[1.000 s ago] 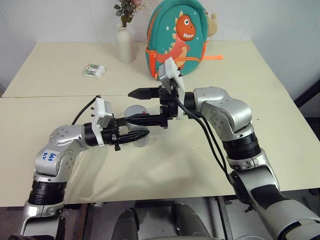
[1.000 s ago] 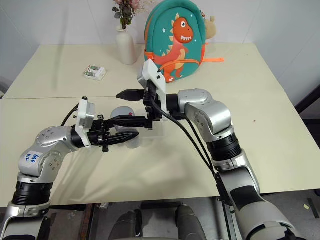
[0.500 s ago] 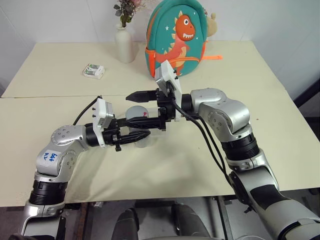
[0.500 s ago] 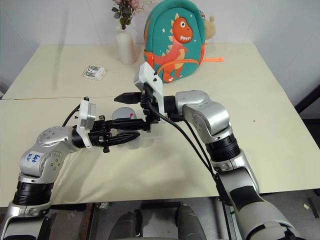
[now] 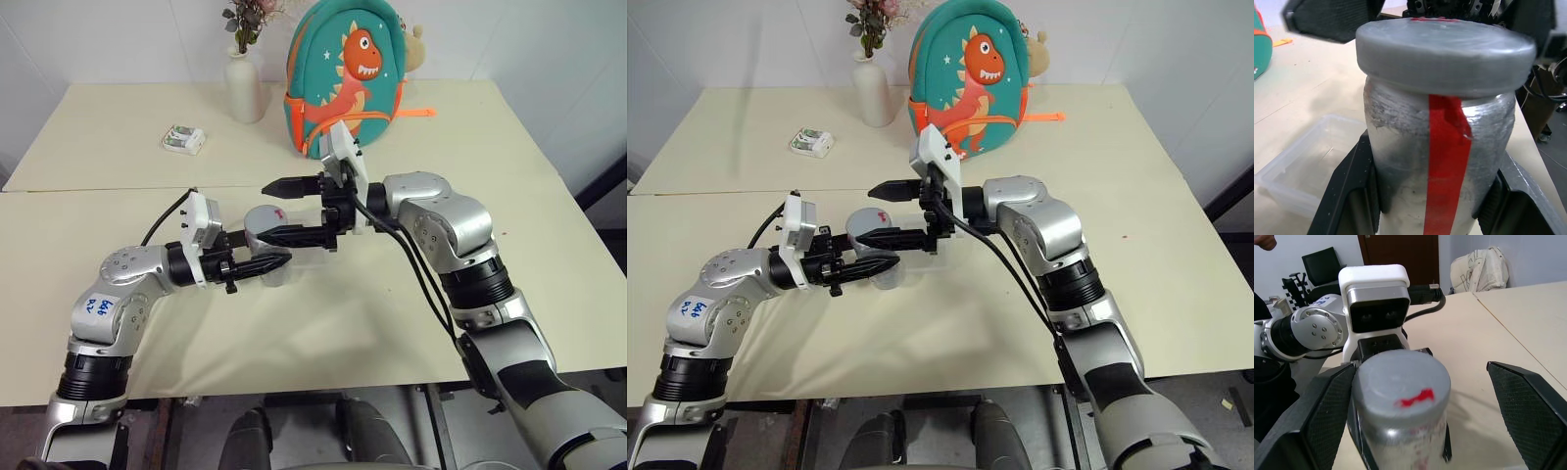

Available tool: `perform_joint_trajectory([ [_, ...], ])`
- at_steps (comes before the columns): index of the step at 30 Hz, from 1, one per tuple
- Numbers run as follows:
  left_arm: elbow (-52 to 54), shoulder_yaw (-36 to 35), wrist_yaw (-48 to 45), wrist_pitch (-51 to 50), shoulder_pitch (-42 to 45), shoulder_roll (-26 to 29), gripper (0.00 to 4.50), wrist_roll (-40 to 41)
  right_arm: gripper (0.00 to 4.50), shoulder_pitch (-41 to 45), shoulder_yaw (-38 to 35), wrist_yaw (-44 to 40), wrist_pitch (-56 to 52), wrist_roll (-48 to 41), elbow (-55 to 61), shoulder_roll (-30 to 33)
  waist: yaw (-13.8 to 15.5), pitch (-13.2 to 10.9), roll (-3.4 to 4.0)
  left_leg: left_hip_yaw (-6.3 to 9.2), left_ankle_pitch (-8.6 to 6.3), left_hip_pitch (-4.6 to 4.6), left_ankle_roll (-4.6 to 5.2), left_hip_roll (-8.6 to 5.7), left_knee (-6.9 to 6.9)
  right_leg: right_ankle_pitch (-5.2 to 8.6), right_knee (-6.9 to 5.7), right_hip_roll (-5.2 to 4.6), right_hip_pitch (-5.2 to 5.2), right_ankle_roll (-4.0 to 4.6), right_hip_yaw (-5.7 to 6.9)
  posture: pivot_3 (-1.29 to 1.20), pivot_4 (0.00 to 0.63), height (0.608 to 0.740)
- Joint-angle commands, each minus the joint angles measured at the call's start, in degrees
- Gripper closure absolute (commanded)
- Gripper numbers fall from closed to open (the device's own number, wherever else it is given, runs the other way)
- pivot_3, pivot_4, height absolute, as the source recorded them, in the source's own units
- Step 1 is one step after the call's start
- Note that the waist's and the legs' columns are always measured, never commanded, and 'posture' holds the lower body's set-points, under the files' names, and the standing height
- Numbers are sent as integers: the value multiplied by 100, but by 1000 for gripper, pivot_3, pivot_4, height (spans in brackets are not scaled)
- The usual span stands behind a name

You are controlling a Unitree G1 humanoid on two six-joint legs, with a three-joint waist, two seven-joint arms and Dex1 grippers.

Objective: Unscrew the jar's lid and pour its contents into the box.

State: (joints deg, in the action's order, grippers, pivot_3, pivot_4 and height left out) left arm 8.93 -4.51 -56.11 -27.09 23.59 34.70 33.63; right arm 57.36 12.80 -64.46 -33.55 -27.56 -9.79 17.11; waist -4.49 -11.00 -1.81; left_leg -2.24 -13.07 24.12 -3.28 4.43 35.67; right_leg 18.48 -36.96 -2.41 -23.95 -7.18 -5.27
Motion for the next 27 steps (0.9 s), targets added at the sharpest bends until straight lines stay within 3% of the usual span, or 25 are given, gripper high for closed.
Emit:
perform_joint_trajectory([
  [1, 354, -134, -160, 125, -13, 61, 2535, 166, 15, 115, -354, 167, 152, 233, -358, 312, 1, 0, 0, 0, 0, 0, 0, 0, 0, 0, 0, 0, 0, 0, 0, 0, 150, 740],
  [15, 414, -182, -197, 71, -35, 64, 2535, 166, 15, 98, -593, -162, 211, 193, -697, 541, -28, 0, 0, -2, 0, 0, 0, 2, -5, 0, 2, 3, -2, 0, -3, 0, 150, 740],
  [21, 376, -200, -202, 75, -25, 85, 2535, 150, 15, 131, -904, -492, -533, -587, -64, 462, -14, 0, 0, -2, 0, 1, 0, 2, -3, 0, 1, 3, -1, 0, -2, 0, 150, 740],
  [27, 356, -178, -189, 76, -16, 71, 2535, 129, 15, 42, -769, 42, -1162, -905, 705, 40, -28, 0, 0, -2, 0, -2, 0, 6, -3, 0, -4, 6, -2, 0, -2, 0, 150, 740],
])
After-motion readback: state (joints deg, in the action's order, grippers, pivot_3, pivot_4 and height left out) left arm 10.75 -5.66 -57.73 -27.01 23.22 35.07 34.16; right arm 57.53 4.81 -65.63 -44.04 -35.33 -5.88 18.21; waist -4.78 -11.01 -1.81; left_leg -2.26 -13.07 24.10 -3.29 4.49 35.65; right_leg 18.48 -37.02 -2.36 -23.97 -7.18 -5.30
